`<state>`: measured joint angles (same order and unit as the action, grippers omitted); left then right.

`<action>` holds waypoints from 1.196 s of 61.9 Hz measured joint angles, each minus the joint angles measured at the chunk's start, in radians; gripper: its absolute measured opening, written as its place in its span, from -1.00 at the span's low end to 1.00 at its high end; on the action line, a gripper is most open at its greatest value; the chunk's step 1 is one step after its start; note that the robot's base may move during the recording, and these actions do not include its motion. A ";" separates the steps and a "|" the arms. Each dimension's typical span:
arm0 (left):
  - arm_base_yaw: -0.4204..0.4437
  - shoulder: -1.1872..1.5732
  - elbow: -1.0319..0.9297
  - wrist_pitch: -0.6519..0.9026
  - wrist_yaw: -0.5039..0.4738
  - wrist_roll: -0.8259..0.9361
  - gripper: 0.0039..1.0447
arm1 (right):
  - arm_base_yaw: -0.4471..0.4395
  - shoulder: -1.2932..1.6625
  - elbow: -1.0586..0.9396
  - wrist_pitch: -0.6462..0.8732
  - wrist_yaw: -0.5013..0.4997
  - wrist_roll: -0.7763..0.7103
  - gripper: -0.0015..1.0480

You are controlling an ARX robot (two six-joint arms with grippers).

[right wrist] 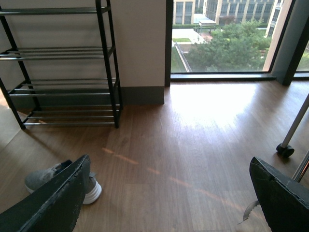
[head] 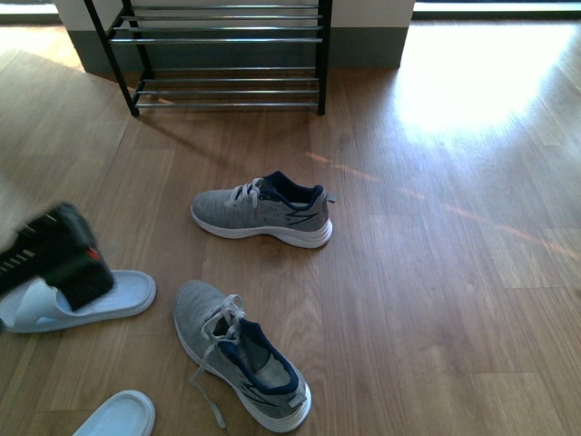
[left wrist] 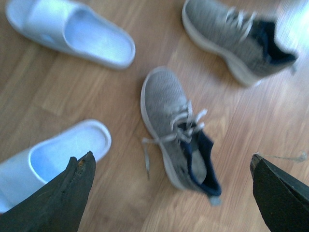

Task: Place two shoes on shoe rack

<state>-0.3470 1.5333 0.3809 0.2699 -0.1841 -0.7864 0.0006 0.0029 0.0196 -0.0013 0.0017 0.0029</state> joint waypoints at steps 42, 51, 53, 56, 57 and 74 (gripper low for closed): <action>0.009 0.754 0.464 -0.053 0.315 0.019 0.83 | 0.000 0.000 0.000 0.000 -0.002 0.000 0.82; 0.016 0.828 0.520 -0.076 0.352 0.015 0.83 | 0.000 0.000 0.000 0.000 -0.001 0.000 0.82; 0.016 0.844 0.535 -0.085 0.364 0.015 0.83 | 0.000 0.000 0.000 0.000 -0.001 0.000 0.82; 0.016 0.863 0.558 -0.100 0.366 0.015 0.83 | 0.000 0.000 0.000 0.000 -0.001 0.000 0.82; 0.016 0.868 0.562 -0.100 0.369 0.014 0.83 | 0.000 0.000 0.000 0.000 -0.001 0.000 0.82; 0.035 1.013 0.740 -0.238 0.433 0.017 0.83 | 0.000 0.000 0.000 0.000 -0.002 0.000 0.82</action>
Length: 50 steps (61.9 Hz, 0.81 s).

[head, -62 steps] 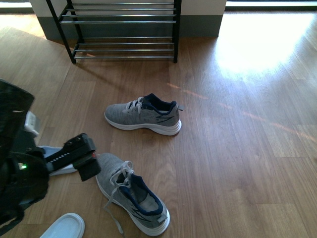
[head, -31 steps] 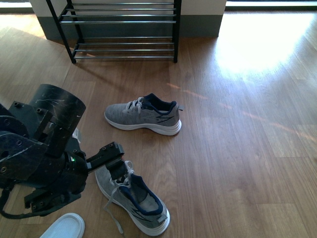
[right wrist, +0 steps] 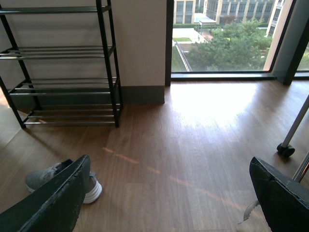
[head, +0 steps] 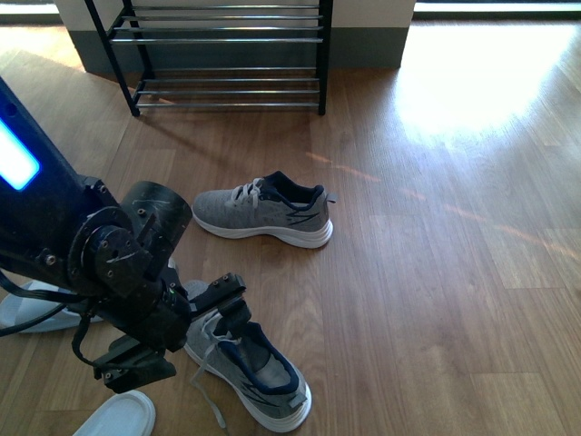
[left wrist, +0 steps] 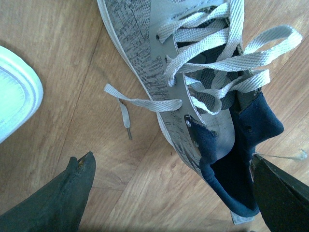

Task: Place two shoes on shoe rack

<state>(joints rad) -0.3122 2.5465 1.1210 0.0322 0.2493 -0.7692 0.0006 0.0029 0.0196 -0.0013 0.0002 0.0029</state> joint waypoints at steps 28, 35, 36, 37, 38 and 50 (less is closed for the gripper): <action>0.014 0.186 0.264 -0.261 0.024 0.097 0.83 | 0.000 0.000 0.000 0.000 0.000 0.000 0.82; 0.016 0.221 0.307 -0.297 0.018 0.127 0.83 | 0.000 0.000 0.000 0.000 0.000 0.000 0.82; 0.017 0.224 0.312 -0.304 0.014 0.131 0.83 | 0.000 0.000 0.000 0.000 0.000 0.000 0.82; 0.017 0.227 0.318 -0.311 0.010 0.133 0.83 | 0.000 0.000 0.000 0.000 0.000 0.000 0.82; 0.017 0.235 0.327 -0.326 0.007 0.140 0.83 | 0.000 0.000 0.000 0.000 0.000 0.000 0.82; 0.020 0.265 0.360 -0.347 -0.004 0.180 0.51 | 0.000 0.000 0.000 0.000 0.000 0.000 0.82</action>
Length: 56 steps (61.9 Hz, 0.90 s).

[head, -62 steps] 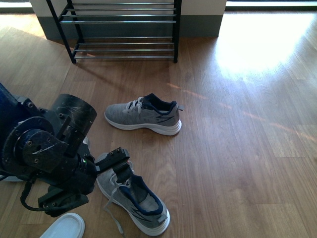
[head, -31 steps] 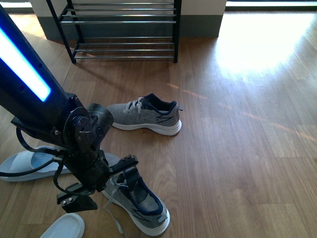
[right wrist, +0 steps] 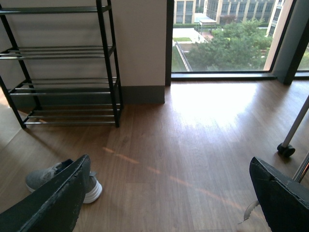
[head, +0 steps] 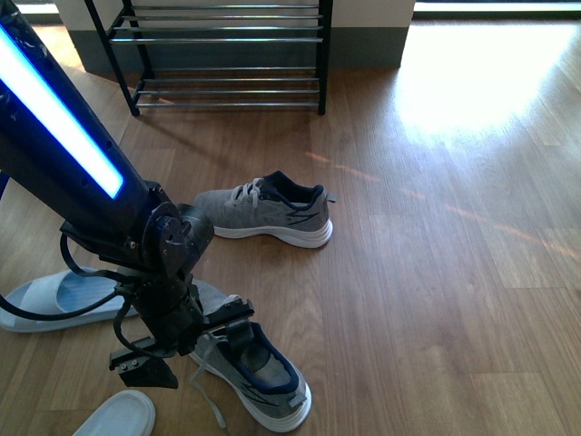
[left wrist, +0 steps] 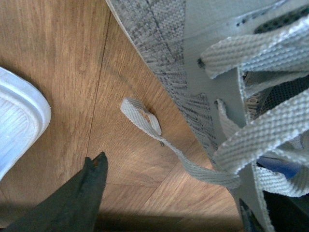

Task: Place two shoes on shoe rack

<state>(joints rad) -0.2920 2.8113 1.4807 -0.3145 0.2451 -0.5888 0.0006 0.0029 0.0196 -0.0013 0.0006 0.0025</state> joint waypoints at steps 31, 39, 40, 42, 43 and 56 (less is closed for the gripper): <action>0.000 -0.015 -0.032 0.057 -0.060 0.012 -0.98 | 0.000 0.000 0.000 0.000 0.000 0.000 0.82; 0.007 -0.107 -0.149 0.168 -0.144 0.011 -0.98 | 0.000 0.000 0.000 0.000 0.000 0.000 0.82; 0.011 -0.129 -0.168 0.180 -0.157 0.013 -0.98 | 0.000 0.000 0.000 0.000 0.000 0.000 0.82; 0.018 -0.178 -0.211 0.206 -0.193 0.016 -0.98 | 0.000 0.000 0.000 0.000 0.000 0.000 0.82; 0.019 -0.190 -0.221 0.212 -0.196 0.016 -0.98 | 0.000 0.000 0.000 0.000 0.000 0.000 0.82; 0.037 -0.484 -0.436 0.358 -0.359 0.069 -0.98 | 0.000 0.000 0.000 0.000 0.000 0.000 0.82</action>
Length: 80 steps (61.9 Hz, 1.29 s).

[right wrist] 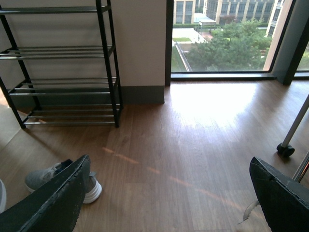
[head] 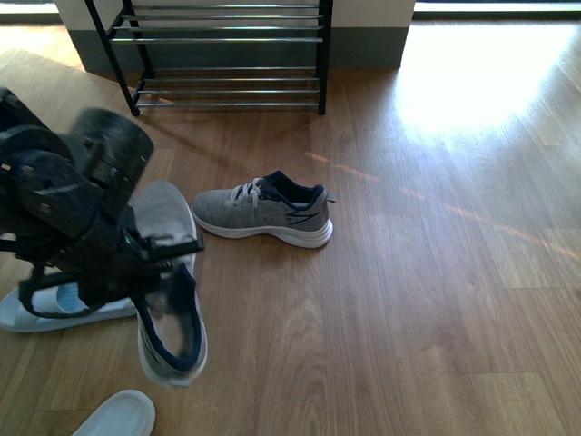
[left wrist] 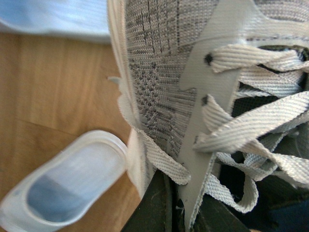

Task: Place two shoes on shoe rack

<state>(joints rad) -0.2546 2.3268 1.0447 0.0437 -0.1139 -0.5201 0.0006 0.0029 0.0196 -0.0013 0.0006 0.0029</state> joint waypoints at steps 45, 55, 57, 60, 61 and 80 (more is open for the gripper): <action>-0.037 -1.394 -0.802 -0.158 -0.561 0.175 -0.98 | 0.000 0.000 0.000 0.000 0.000 0.000 0.82; 0.063 -1.647 -0.934 -0.248 -0.574 0.153 -0.98 | 0.000 0.000 0.000 0.000 0.000 0.000 0.82; 0.081 -1.666 -0.937 -0.246 -0.563 0.159 -0.98 | 0.000 0.000 0.000 0.000 0.000 0.000 0.82; 0.093 -1.678 -0.940 -0.217 -0.572 0.182 -0.98 | 0.000 0.000 0.000 0.000 0.001 0.000 0.82; 0.097 -1.682 -0.941 -0.198 -0.584 0.200 -0.98 | 0.000 0.000 0.000 0.000 0.002 0.000 0.82; 0.054 -1.706 -0.953 -0.056 -0.683 0.317 -0.98 | 0.000 0.000 0.000 0.000 0.002 0.000 0.82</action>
<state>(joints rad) -0.2008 0.6209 0.0921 -0.0128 -0.7971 -0.2035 0.0006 0.0029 0.0196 -0.0013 0.0025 0.0029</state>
